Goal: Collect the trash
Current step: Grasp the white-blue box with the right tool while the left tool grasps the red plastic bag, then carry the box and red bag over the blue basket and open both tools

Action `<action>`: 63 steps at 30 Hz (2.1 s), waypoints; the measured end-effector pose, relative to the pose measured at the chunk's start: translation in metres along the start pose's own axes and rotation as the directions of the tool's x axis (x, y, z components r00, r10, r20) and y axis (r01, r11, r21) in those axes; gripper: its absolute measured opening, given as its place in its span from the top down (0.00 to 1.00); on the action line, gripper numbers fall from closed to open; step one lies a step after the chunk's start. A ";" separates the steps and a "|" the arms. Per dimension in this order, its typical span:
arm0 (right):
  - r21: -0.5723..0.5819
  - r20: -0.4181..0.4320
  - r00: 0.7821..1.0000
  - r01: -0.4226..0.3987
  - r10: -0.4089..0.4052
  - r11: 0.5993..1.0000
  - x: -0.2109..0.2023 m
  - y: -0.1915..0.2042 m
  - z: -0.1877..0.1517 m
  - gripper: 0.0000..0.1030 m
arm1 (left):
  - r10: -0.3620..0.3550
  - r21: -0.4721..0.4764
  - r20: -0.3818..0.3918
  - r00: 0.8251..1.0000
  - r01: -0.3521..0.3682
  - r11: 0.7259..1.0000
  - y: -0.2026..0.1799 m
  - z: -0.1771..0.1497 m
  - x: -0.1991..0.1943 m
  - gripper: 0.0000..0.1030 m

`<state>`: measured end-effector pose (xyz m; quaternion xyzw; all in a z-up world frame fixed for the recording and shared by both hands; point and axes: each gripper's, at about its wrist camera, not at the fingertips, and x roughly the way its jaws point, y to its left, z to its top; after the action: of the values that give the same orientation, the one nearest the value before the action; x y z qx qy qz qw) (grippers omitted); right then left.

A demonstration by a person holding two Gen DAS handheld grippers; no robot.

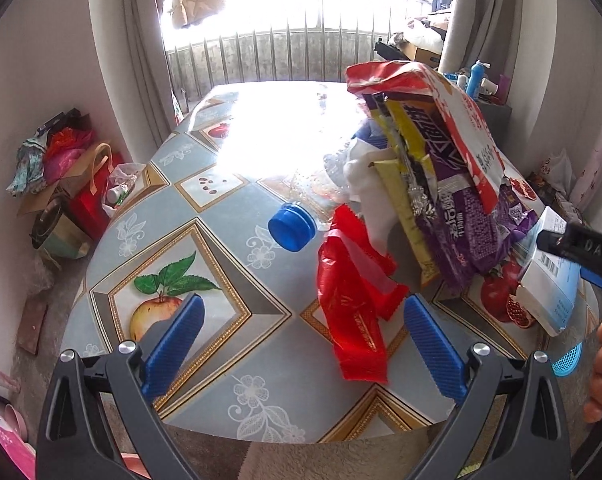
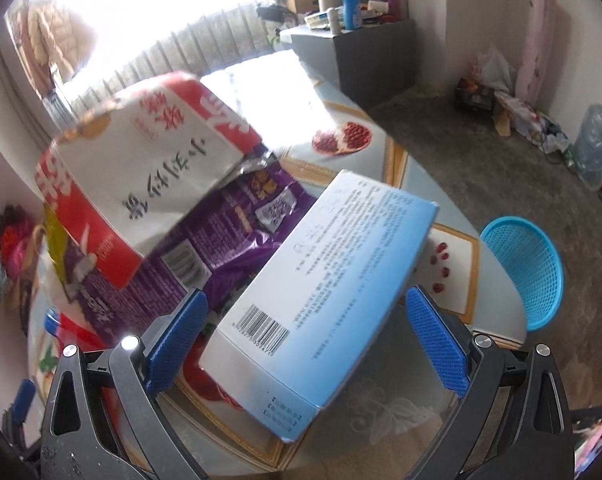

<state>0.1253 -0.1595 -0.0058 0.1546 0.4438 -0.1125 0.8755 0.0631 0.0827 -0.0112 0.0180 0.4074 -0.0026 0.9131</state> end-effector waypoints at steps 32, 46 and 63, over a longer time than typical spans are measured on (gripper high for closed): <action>-0.051 -0.041 0.992 -0.121 0.119 0.991 0.015 -0.053 0.009 0.27 | -0.180 -0.035 -0.058 0.982 0.178 0.983 0.013 0.009 0.051 0.58; 0.035 -0.028 0.986 -0.166 0.167 0.986 0.002 -0.077 0.000 0.34 | -0.170 0.007 -0.044 0.985 0.170 0.985 0.004 -0.001 0.016 0.96; 0.221 0.150 0.966 -0.241 0.211 0.945 -0.062 -0.160 -0.013 0.35 | -0.503 0.214 -0.016 0.864 0.494 0.843 -0.109 0.035 -0.058 0.98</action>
<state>0.0260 -0.2991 0.0098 0.3009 0.3509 -0.0731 0.8837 0.0486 -0.0281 0.0519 0.0084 0.3769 -0.2832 0.8819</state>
